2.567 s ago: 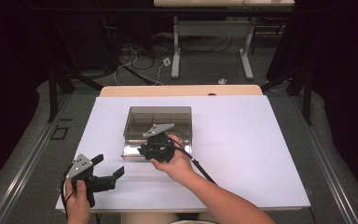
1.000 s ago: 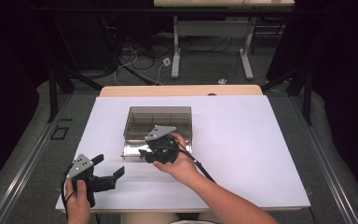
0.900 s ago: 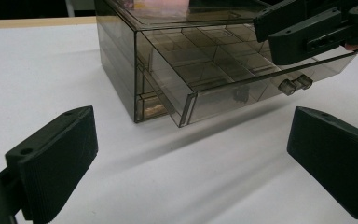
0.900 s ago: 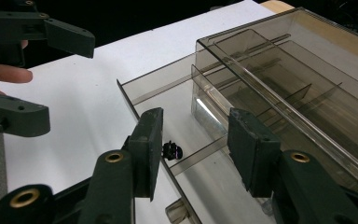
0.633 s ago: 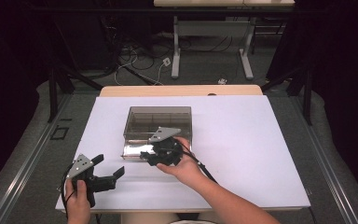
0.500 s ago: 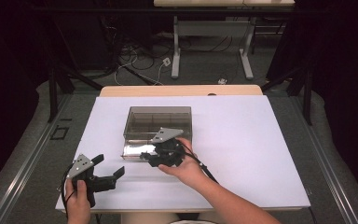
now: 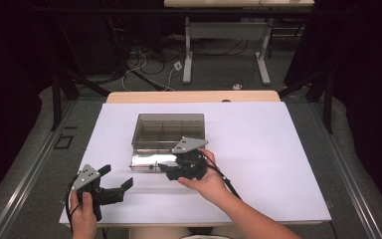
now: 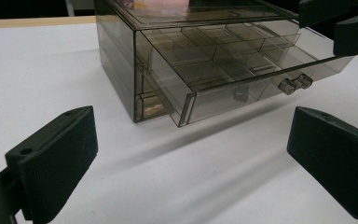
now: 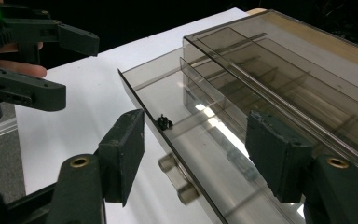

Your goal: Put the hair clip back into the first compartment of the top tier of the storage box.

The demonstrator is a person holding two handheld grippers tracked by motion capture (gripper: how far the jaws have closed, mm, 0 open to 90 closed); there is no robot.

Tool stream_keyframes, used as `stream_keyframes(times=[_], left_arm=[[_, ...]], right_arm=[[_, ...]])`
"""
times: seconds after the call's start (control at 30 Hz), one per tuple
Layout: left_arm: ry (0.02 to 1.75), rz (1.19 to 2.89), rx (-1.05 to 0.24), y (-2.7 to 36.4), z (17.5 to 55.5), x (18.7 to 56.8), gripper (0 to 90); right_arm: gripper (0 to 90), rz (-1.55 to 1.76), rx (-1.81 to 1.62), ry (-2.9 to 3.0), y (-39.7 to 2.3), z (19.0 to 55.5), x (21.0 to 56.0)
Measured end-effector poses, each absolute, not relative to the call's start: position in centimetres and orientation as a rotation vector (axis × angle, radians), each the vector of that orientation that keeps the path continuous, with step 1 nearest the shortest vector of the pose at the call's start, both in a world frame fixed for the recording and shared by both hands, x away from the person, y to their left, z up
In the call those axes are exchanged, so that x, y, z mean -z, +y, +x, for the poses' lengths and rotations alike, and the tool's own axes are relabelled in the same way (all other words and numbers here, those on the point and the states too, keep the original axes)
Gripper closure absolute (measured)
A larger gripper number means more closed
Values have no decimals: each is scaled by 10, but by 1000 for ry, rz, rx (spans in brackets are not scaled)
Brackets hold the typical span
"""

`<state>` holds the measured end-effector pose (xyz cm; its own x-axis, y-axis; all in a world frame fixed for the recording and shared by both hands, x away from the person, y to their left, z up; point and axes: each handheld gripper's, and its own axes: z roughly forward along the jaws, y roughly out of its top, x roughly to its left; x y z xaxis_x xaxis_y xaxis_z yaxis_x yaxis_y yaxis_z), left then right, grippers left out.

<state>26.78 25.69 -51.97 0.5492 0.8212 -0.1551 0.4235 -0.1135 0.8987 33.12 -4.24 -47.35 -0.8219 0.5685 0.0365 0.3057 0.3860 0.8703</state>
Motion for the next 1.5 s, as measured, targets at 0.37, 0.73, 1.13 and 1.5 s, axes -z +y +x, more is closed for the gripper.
stream_keyframes(times=[0.37, 0.73, 1.13, 1.5], left_arm=[[1044, 1736, -476, 256, 268, 520, 20], [1048, 1736, -478, 256, 268, 520, 20], [1055, 1732, -478, 256, 268, 520, 19], [1063, 1724, -481, 257, 268, 520, 19]], right_arm=[[279, 824, -1412, 2303, -71, 328, 477], [186, 934, -1397, 2236, -104, 326, 479], [119, 1025, -1363, 2185, -138, 321, 486], [0, 1068, -1290, 2139, -168, 313, 497]])
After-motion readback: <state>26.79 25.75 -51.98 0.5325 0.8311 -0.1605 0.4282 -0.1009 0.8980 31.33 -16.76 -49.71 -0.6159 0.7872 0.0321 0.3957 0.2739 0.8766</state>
